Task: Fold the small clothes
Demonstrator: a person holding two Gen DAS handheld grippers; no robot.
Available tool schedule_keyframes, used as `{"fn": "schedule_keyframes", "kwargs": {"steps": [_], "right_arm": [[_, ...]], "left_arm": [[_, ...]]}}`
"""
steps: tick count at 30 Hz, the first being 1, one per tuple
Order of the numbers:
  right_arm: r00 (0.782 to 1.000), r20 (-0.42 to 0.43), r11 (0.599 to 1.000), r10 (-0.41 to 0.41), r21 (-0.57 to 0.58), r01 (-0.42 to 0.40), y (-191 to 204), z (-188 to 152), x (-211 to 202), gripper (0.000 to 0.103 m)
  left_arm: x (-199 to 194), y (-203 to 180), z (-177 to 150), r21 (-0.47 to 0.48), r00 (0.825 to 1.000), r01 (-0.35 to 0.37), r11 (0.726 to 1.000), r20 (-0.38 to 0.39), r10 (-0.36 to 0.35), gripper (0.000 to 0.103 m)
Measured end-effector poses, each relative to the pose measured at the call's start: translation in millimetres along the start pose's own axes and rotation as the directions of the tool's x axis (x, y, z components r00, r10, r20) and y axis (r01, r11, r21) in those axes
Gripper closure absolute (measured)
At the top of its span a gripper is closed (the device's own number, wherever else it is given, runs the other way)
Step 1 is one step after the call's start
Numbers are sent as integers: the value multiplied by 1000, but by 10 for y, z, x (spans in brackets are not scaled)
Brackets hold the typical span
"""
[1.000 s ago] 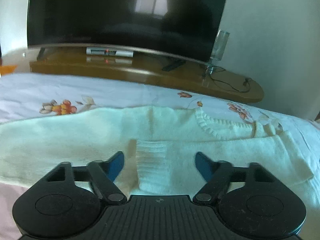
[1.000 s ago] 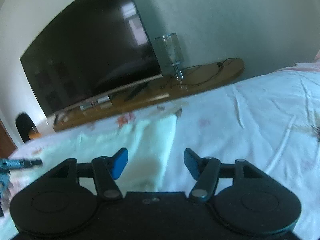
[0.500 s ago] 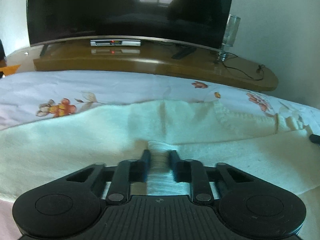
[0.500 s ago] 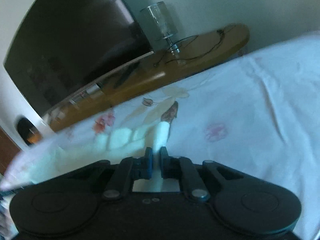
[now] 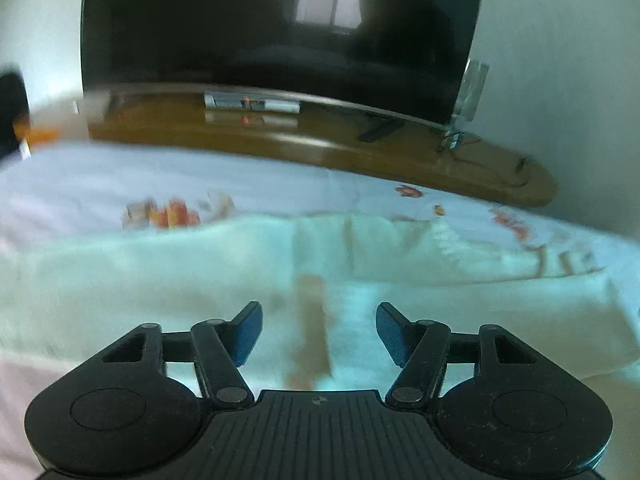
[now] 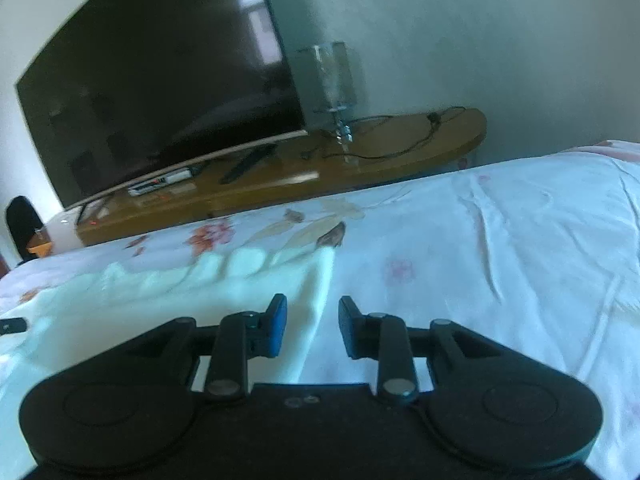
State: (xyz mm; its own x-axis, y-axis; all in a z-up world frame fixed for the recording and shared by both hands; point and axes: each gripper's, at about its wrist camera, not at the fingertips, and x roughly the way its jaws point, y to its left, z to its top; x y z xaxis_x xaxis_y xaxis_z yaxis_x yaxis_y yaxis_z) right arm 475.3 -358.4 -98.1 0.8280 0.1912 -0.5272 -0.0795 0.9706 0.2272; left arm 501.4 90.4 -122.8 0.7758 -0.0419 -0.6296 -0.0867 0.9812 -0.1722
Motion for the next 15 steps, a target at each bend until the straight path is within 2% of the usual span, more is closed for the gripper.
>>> {"fn": "schedule_keyframes", "kwargs": {"steps": [1, 3, 5, 6, 9, 11, 15], "right_arm": [[1000, 3, 1000, 4, 0, -4, 16, -47, -86, 74], [1000, 6, 1000, 11, 1, -11, 57, -145, -220, 74], [1000, 3, 1000, 11, 0, -11, 103, -219, -287, 74], [1000, -6, 1000, 6, -10, -6, 136, -250, -287, 74], [999, -37, 1000, -6, -25, 5, 203, -306, -227, 75], [998, -62, 999, -12, -37, 10, 226, -334, -180, 75], [998, -56, 999, -7, -42, 5, 255, -332, -173, 74]], "left_arm": [[2, 36, -18, -33, 999, 26, 999, -17, -27, 60], [56, 51, -53, -62, 998, 35, 997, -57, -39, 64], [109, -20, -88, -29, 997, 27, 999, -72, -29, 71], [136, -83, -110, 2, 997, 18, 1000, -74, -18, 81], [148, -196, -132, 63, 998, -14, 998, -60, 18, 96], [104, -192, -120, 54, 999, -8, 999, -45, 10, 97], [54, -103, -110, 32, 1000, -22, 999, -15, 23, 100]]}}
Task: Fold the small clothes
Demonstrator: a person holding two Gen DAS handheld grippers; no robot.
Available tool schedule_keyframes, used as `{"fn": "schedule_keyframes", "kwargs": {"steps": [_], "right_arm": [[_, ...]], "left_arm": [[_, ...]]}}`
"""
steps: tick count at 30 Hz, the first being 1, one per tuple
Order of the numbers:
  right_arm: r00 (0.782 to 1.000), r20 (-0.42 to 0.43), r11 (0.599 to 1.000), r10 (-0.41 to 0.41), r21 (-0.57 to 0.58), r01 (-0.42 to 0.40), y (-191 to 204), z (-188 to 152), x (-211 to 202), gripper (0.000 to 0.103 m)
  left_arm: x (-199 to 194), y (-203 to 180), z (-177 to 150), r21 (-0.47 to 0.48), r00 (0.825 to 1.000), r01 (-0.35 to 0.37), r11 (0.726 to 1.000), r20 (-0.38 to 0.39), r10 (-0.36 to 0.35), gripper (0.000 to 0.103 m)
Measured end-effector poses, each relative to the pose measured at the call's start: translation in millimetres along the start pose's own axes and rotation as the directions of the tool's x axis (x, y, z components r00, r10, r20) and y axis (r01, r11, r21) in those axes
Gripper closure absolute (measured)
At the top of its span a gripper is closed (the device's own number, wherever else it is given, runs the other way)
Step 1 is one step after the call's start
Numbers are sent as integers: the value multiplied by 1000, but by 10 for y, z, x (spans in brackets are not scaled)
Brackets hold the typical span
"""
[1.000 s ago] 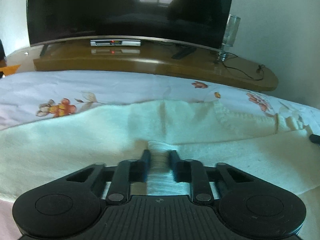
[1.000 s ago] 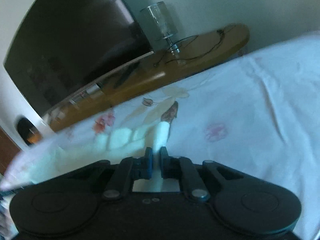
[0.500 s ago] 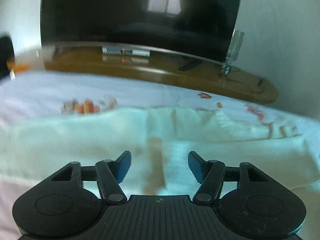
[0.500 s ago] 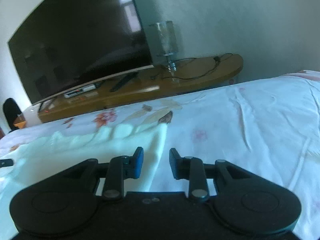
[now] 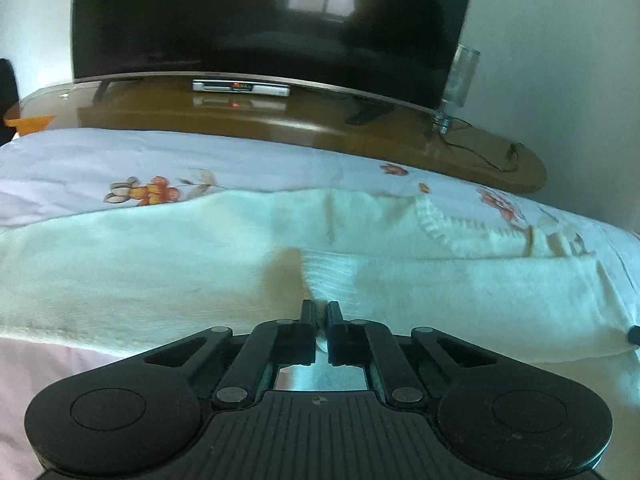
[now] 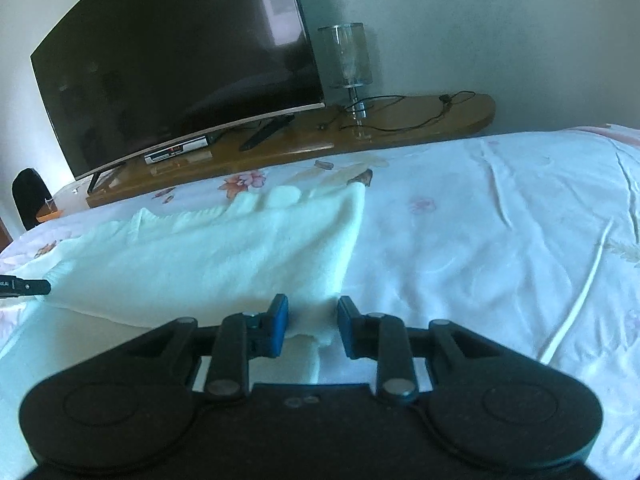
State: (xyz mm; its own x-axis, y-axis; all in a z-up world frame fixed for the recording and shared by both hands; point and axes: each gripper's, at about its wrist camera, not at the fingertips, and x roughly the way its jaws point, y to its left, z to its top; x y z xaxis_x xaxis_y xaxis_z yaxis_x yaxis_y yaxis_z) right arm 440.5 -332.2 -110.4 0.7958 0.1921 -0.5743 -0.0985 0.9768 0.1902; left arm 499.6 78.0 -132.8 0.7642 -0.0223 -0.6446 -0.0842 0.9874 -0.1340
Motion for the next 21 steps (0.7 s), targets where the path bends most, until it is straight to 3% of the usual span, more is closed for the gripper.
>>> {"fn": "schedule_keyframes", "kwargs": {"steps": [11, 14, 15, 17, 18, 20, 21], "right_arm": [[999, -33, 1000, -6, -27, 5, -31, -41, 76, 74], [1000, -30, 1000, -1, -19, 0, -41, -48, 57, 71], [1000, -28, 1000, -6, -19, 5, -35, -41, 45, 68], [1000, 11, 1000, -16, -15, 17, -33, -17, -22, 66], [999, 27, 1000, -19, -13, 20, -42, 3, -48, 66], [998, 53, 1000, -23, -11, 24, -41, 36, -89, 66], [998, 63, 999, -30, -14, 31, -38, 43, -94, 65]], "left_arm": [[81, 35, -46, 38, 1000, -10, 999, -17, 10, 101], [6, -24, -27, 82, 999, -51, 995, 2, 51, 100], [-56, -61, -30, 109, 996, -88, 990, 38, 84, 94], [-149, -70, -29, 120, 986, -149, 982, 96, 138, 51], [-189, -35, -21, 98, 980, -172, 980, 118, 160, 20], [-249, 33, -17, 63, 972, -185, 981, 155, 174, 16], [-223, 59, 2, 57, 978, -173, 983, 129, 165, 16]]}}
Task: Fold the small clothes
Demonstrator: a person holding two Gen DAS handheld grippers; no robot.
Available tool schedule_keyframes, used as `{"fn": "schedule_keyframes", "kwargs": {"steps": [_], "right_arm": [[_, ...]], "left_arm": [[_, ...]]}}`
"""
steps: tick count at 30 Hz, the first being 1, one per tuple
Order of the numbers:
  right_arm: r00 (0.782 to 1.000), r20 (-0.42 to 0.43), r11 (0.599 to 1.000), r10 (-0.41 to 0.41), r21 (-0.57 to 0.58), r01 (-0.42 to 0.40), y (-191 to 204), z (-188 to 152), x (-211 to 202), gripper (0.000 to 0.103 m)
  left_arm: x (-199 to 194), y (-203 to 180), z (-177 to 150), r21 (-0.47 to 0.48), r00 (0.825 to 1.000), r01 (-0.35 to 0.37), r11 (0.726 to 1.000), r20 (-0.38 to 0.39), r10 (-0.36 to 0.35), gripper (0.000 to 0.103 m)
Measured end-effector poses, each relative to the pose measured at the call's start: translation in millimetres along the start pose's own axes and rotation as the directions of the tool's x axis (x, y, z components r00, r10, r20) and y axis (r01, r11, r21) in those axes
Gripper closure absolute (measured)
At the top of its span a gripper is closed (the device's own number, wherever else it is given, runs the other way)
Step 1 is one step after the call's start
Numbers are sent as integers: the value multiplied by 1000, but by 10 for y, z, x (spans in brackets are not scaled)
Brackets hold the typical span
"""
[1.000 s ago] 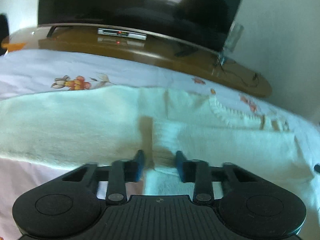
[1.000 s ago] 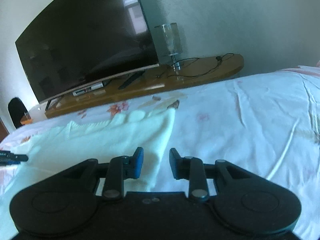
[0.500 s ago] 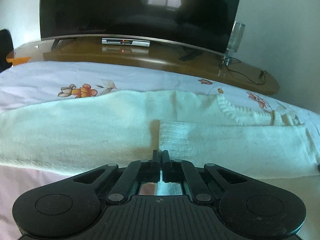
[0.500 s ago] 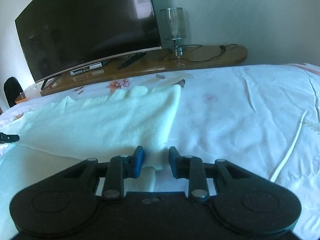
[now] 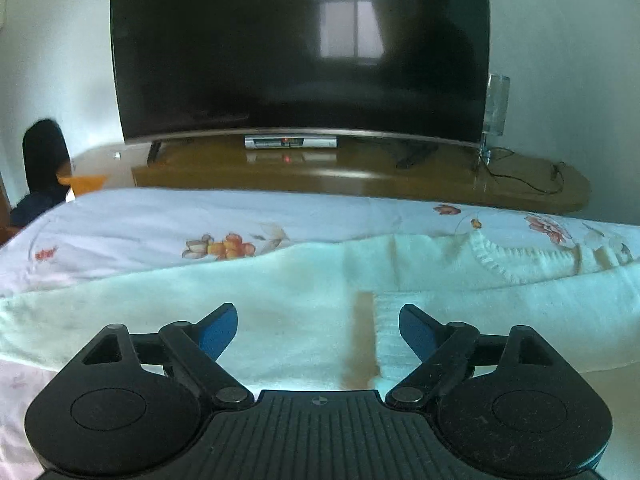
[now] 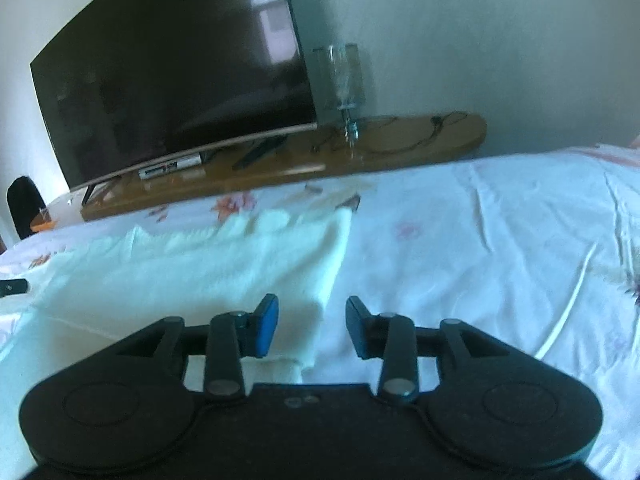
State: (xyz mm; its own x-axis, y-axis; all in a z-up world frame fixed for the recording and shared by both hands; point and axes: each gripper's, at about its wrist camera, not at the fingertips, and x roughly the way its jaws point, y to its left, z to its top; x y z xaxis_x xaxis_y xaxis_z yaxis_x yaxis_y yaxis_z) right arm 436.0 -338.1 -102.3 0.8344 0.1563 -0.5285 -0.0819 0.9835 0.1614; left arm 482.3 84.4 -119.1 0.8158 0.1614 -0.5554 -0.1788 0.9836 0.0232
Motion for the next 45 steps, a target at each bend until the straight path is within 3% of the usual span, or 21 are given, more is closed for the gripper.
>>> {"fn": "schedule_keyframes", "kwargs": {"steps": [2, 3, 4, 7, 10, 13, 18, 20, 23, 24, 28, 29, 31, 33, 34, 36, 40, 45], "right_arm": [[999, -44, 999, -12, -34, 10, 23, -24, 91, 66], [994, -102, 998, -29, -57, 23, 42, -52, 176, 67], [994, -98, 997, -38, -69, 31, 59, -74, 174, 66], [998, -45, 998, -51, -40, 49, 67, -56, 7, 65], [998, -21, 999, -51, -12, 51, 43, -80, -142, 64], [998, -27, 999, -51, 19, 51, 38, -104, -233, 64], [995, -48, 994, -90, 59, 93, 82, -160, -382, 64], [993, -53, 992, -107, 67, 110, 120, -170, -452, 64], [990, -53, 988, -134, 69, 137, 211, -170, -546, 64], [989, -52, 987, -141, 71, 144, 243, -170, -571, 64], [988, -42, 981, -149, 118, 153, 379, -148, -670, 63], [988, -39, 979, -148, 132, 152, 399, -138, -688, 63], [989, -28, 976, -144, 161, 146, 444, -115, -727, 62], [989, -26, 974, -144, 173, 147, 469, -93, -726, 62], [989, -28, 973, -146, 175, 148, 473, -82, -711, 62], [988, -30, 974, -150, 165, 153, 477, -57, -670, 62], [987, -32, 972, -159, 170, 162, 430, -36, -602, 62], [988, -36, 969, -153, 191, 157, 333, -85, -578, 62]], "left_arm": [[158, -30, -15, 39, 993, 3, 999, -116, 1, 17], [195, -37, -52, 62, 989, -17, 998, -144, 26, 20], [155, 10, -86, 47, 991, -27, 999, -128, 33, 20], [-52, 439, -196, -98, 995, -55, 994, -85, 46, 20], [-188, 1063, -355, -266, 993, -95, 959, -99, 71, 23], [-322, 1698, -519, -432, 990, -137, 891, -101, 103, 36], [-402, 2634, -742, -735, 998, -55, 676, -24, 56, 46], [-352, 2869, -766, -781, 998, -40, 623, -7, 56, 46], [-242, 3108, -785, -824, 999, -7, 567, 17, 38, 47], [-204, 3165, -783, -831, 999, -3, 557, 19, 34, 52], [-47, 3323, -737, -840, 1000, -6, 543, 7, 21, 64], [-17, 3325, -710, -839, 1000, -12, 543, 1, 24, 68], [62, 3349, -636, -831, 999, -37, 555, -28, 26, 99], [110, 3267, -524, -814, 1000, -25, 580, -28, 5, 99], [153, 3226, -423, -794, 1000, -2, 608, -13, -13, 99], [164, 2969, -168, -715, 998, 53, 697, 21, -54, 99], [202, 2032, 318, -527, 974, 222, 821, 77, -214, 99], [271, 489, 598, -318, 917, 388, 865, 37, -398, 99]]}}
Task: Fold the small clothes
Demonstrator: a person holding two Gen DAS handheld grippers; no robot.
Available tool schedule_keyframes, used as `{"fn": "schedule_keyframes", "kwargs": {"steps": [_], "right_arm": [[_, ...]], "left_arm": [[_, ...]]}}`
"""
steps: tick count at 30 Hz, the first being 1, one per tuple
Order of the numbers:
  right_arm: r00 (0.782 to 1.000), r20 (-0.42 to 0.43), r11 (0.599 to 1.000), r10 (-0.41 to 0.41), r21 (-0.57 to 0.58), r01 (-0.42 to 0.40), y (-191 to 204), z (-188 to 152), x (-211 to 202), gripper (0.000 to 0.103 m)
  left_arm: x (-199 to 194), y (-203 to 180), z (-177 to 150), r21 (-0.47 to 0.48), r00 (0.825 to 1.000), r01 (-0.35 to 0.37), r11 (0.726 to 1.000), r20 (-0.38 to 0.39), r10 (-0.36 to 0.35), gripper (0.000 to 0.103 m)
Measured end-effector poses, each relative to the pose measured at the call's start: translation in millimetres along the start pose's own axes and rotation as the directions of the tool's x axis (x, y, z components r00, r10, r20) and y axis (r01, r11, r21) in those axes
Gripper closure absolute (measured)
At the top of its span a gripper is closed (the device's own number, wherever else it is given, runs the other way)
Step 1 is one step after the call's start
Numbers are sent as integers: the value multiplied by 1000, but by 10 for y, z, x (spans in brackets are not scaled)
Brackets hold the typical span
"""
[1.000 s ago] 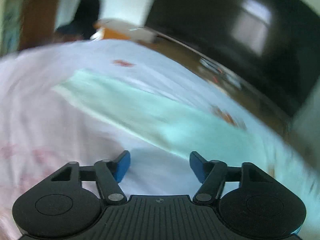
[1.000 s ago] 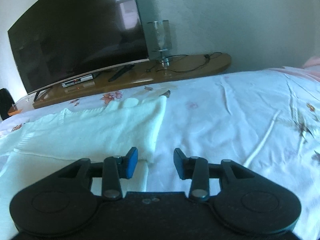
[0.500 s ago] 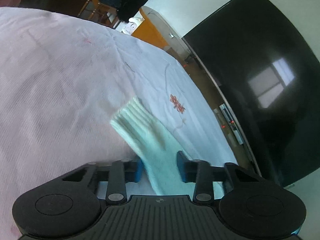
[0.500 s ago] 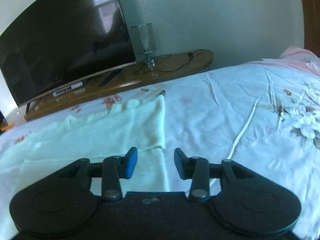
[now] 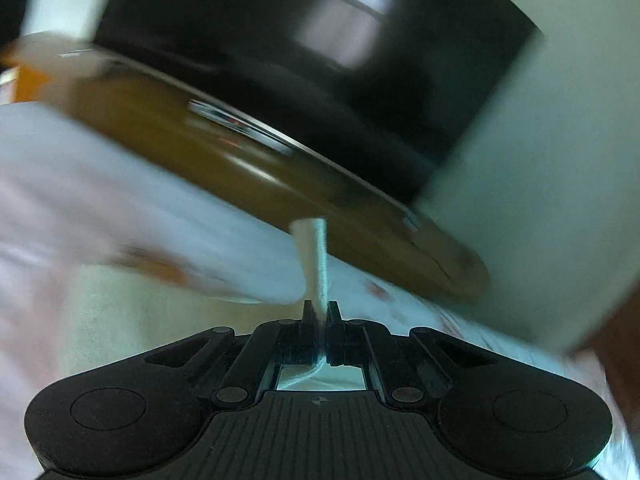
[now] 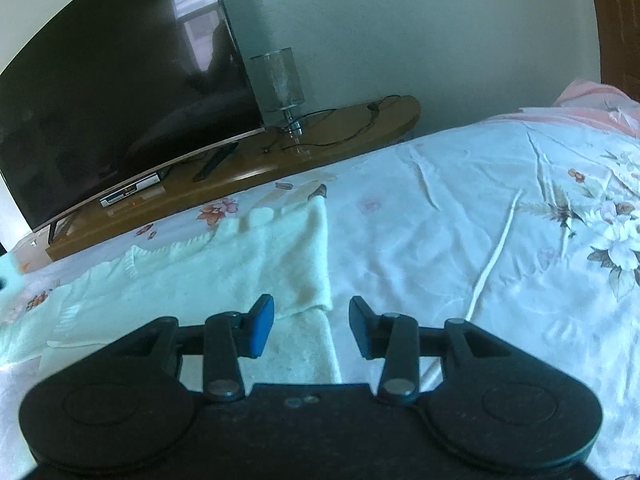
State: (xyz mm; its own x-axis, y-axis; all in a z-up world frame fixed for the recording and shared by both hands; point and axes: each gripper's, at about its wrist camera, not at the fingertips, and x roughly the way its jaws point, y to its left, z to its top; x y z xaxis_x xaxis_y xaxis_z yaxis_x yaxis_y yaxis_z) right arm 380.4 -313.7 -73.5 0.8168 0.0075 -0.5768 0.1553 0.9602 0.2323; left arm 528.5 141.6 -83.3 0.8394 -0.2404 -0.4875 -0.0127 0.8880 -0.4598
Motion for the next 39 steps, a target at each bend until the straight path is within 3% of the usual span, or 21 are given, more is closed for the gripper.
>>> {"fn": "schedule_keyframes", "kwargs": {"steps": [5, 10, 11, 12, 13, 14, 15, 17, 19, 22, 25, 28, 30, 32, 34, 36, 37, 39], "right_arm": [[1000, 4, 1000, 2, 24, -2, -213, -11, -84, 62], [1000, 22, 998, -3, 62, 2, -527, 73, -198, 60], [1000, 22, 998, -7, 67, 5, -585, 88, -211, 58], [1000, 21, 997, -8, 73, 6, -635, 98, -219, 55], [1000, 20, 997, -4, 83, 3, -685, 108, -224, 53], [1000, 20, 996, 1, 93, -3, -722, 118, -228, 49], [1000, 22, 995, 6, 100, -9, -739, 124, -225, 48], [999, 27, 993, 33, 108, -36, -720, 131, -205, 48], [996, 35, 989, 82, 118, -86, -633, 158, -150, 48], [985, 22, 977, 172, 124, -174, -388, 196, 23, 48], [958, -41, 950, 282, 154, -273, -71, 199, 323, 48], [946, -113, 948, 304, 137, -288, 246, 157, 625, 48], [940, -162, 949, 300, 147, -278, 395, 112, 823, 48], [930, -173, 939, 324, 178, -294, 460, 91, 959, 49], [926, -169, 932, 337, 198, -303, 530, 89, 1052, 58], [927, -170, 934, 334, 193, -301, 609, 95, 1128, 76], [931, -176, 940, 321, 176, -291, 658, 106, 1158, 79], [932, -170, 943, 321, 143, -299, 733, 138, 1156, 95]], "left_arm": [[637, -1099, -476, 158, 987, 89, 983, -144, -67, 99], [1038, -1793, -1079, 286, 953, 121, 951, -300, -31, 99], [1050, -1894, -1176, 337, 961, 109, 935, -277, -12, 99], [973, -2002, -1263, 392, 969, 88, 916, -245, 11, 84], [944, -2077, -1292, 421, 969, 108, 901, -249, 0, 54], [877, -2131, -1309, 424, 967, 129, 897, -252, -20, 39], [766, -2154, -1303, 433, 975, 115, 894, -219, -20, 33], [531, -2104, -1253, 459, 985, 81, 885, -170, -2, 33], [384, -1769, -1114, 408, 987, 36, 912, -157, 32, 34], [91, -1312, -1010, 377, 986, -82, 923, -102, 129, 34], [-216, -819, -986, 370, 969, -197, 908, -67, 237, 34], [-369, -423, -982, 341, 949, -266, 901, -72, 308, 34], [-380, -248, -982, 320, 941, -292, 901, -70, 330, 34], [-373, -111, -973, 291, 944, -281, 915, -86, 317, 34], [-282, -87, -963, 292, 945, -276, 916, -89, 314, 34], [-218, -87, -950, 291, 953, -255, 922, -88, 291, 34], [-109, -115, -932, 290, 953, -251, 924, -93, 288, 34], [-40, -119, -916, 294, 949, -261, 919, -96, 301, 34]]}}
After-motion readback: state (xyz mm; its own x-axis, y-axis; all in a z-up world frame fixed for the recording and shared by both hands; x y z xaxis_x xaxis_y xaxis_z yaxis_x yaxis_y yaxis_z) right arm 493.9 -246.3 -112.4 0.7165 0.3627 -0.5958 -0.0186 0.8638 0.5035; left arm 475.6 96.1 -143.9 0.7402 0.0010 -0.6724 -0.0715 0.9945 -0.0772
